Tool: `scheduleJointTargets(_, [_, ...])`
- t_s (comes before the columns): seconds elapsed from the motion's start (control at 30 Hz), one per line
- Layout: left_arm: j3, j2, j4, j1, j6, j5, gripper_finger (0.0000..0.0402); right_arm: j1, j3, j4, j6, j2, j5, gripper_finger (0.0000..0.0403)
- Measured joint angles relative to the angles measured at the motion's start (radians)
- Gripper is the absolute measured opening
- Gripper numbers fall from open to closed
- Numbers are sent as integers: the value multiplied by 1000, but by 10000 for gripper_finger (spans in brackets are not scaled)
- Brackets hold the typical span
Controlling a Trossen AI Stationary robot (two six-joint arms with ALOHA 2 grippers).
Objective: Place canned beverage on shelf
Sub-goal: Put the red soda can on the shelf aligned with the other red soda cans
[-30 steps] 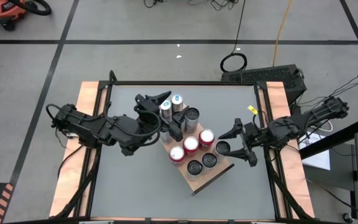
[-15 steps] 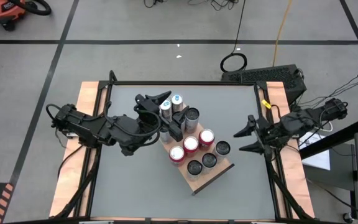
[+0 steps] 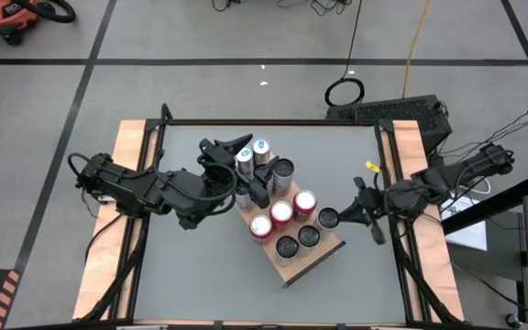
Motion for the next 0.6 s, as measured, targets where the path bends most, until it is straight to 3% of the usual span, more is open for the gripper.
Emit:
scheduleJointTargets(0.27, [0,0,0,-5,0,0,372,-1,0,3,14,43,56,14])
scheduleJointTargets(0.6, [0,0,0,-18,-1,0,372,-1,0,75,19,64,21,1])
